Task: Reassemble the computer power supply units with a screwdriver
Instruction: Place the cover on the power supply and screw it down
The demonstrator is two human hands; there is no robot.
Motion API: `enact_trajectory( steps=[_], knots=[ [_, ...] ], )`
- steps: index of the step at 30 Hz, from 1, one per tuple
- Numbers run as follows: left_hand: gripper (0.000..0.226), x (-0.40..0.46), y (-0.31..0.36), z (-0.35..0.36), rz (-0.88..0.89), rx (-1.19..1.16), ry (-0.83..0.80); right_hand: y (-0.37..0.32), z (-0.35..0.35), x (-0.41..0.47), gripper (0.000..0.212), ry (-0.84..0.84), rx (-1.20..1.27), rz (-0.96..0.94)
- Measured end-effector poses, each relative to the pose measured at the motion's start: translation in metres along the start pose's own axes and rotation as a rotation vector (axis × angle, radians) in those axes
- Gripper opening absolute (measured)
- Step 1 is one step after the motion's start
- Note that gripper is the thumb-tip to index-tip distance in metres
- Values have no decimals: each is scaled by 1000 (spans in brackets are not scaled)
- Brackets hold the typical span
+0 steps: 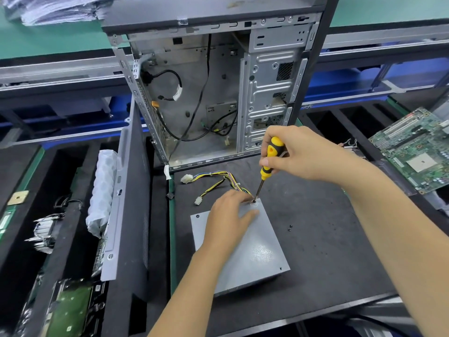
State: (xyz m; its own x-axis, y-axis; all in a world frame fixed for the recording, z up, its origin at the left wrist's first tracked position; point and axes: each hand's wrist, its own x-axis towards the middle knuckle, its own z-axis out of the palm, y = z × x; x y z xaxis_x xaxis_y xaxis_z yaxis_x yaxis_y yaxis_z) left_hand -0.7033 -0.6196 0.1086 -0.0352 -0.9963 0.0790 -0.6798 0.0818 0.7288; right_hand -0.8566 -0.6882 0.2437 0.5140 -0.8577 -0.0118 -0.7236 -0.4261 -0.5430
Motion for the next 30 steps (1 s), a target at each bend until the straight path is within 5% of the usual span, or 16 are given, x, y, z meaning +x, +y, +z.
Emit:
enact_trajectory(
  steps=[6, 20, 25, 30],
  knots=[
    [11, 15, -5, 8, -117, -224, 57, -1, 1, -1, 12, -2, -42, 6],
    [12, 17, -4, 10, -133, -190, 72, -4, 6, 6, 34, 47, -163, 73],
    [10, 18, -3, 11, -132, -163, 71, -10, 8, 10, 46, 204, -790, 100],
    [9, 20, -3, 9, -132, -185, 60, -7, -14, 6, 18, -169, -342, -116]
  ],
)
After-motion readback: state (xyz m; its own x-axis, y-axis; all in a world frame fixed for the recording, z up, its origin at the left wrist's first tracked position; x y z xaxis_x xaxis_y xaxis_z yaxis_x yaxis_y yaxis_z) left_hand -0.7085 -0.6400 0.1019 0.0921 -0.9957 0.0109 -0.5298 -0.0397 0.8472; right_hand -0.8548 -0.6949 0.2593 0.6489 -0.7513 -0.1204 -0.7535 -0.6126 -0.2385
